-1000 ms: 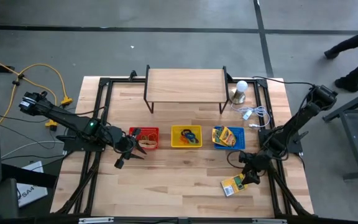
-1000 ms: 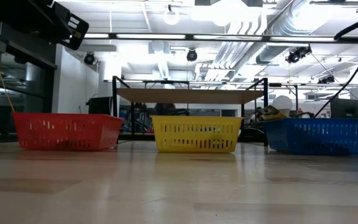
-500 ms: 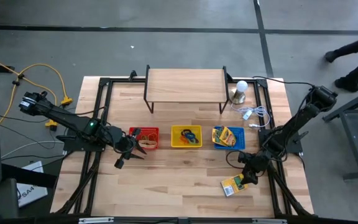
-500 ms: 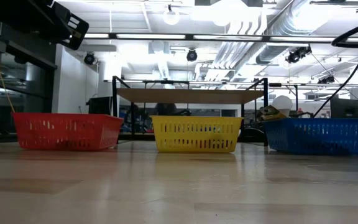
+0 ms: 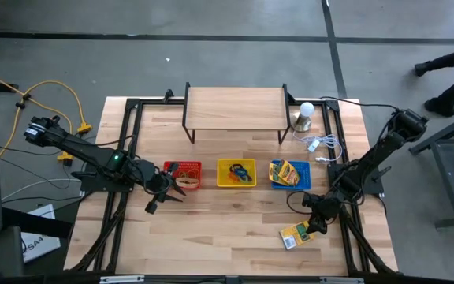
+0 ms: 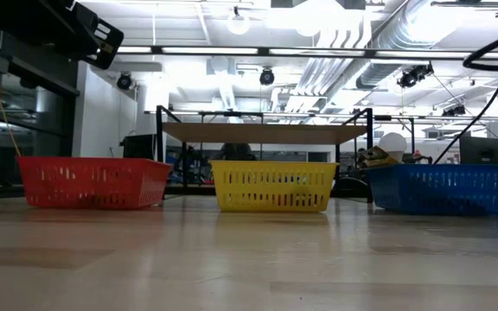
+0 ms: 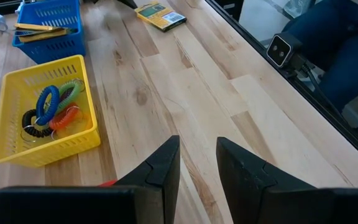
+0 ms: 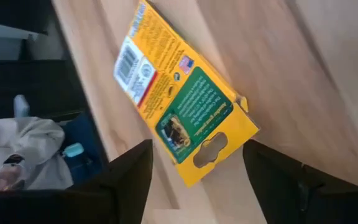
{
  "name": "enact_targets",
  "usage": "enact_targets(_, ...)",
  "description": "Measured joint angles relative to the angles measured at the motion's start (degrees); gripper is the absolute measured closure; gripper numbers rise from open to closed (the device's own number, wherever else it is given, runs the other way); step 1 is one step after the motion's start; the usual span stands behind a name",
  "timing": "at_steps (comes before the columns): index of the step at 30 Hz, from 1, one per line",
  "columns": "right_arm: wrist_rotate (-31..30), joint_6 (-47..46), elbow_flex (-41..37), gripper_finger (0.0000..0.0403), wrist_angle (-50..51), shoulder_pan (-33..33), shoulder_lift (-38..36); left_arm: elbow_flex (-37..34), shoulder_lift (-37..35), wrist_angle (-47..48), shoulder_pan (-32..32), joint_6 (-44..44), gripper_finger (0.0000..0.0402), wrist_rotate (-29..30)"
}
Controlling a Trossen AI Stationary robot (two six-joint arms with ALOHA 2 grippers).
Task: Pick & Place Office Desk Supplies
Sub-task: Put the box of crayons into the blue bin
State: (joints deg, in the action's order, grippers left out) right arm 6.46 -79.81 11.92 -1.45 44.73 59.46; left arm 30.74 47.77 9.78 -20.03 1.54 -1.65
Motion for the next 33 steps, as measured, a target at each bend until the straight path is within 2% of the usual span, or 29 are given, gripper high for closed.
enact_targets(10,-1.0,0.0,0.0,0.0168,-1.9,0.0,0.9,0.0,0.0,0.0,0.0,0.0,0.0302,0.0)
enact_targets(21,-0.1,0.0,0.1,0.0168,-8.4,-0.6,7.5,0.0,0.0,0.0,0.0,0.0,0.0302,0.0)
enact_targets(33,-1.9,0.0,0.1,0.0179,-10.9,-1.4,8.5,0.0,0.0,0.0,0.0,0.0,0.0302,0.0)
